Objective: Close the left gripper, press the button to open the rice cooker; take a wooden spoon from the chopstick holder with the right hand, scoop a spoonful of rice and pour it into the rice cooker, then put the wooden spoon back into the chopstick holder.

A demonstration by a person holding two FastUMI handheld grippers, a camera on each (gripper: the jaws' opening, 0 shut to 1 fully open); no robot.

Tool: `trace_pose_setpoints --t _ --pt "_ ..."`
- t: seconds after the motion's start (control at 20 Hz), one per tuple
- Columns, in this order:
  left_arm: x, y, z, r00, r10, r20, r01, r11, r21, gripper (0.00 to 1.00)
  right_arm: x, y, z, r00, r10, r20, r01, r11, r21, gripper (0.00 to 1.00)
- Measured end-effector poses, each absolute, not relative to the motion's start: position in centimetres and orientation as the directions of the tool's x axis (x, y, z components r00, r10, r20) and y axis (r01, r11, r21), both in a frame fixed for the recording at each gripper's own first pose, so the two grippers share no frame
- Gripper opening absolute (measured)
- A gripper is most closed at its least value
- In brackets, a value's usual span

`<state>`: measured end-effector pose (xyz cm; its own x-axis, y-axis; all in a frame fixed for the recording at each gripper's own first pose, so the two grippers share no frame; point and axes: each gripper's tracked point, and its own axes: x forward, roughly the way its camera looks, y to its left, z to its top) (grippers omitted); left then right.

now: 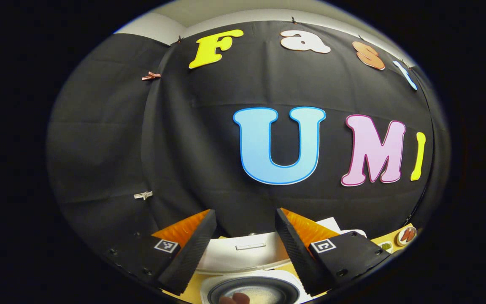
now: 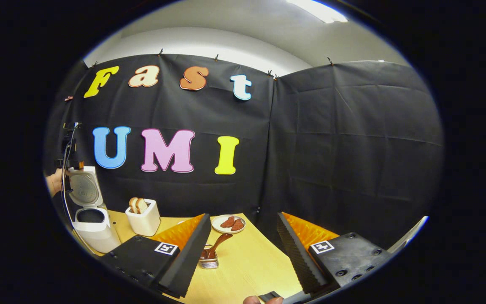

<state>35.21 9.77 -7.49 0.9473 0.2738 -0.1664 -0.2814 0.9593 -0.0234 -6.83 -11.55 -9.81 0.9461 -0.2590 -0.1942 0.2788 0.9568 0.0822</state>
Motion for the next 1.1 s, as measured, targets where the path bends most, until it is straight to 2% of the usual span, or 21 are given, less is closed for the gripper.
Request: trace_pose_setpoints --t 0.45,0.65,1.1 --pt "26.8 5.1 -13.2 0.895 0.315 -0.314 -0.345 0.938 -0.041 0.99 -7.0 -11.7 -8.3 0.965 -0.185 -0.185 0.206 0.973 0.100 0.98" --pt "24.6 3.4 -19.4 0.839 0.301 -0.453 -0.365 0.929 -0.058 0.99 -7.0 -11.7 -8.8 0.967 -0.167 -0.194 0.191 0.975 0.111 0.98" --pt "22.6 1.9 -26.2 0.789 0.312 -0.530 -0.383 0.923 -0.027 0.99 -8.3 -13.0 -9.4 0.963 -0.182 -0.200 0.210 0.969 0.130 0.98"
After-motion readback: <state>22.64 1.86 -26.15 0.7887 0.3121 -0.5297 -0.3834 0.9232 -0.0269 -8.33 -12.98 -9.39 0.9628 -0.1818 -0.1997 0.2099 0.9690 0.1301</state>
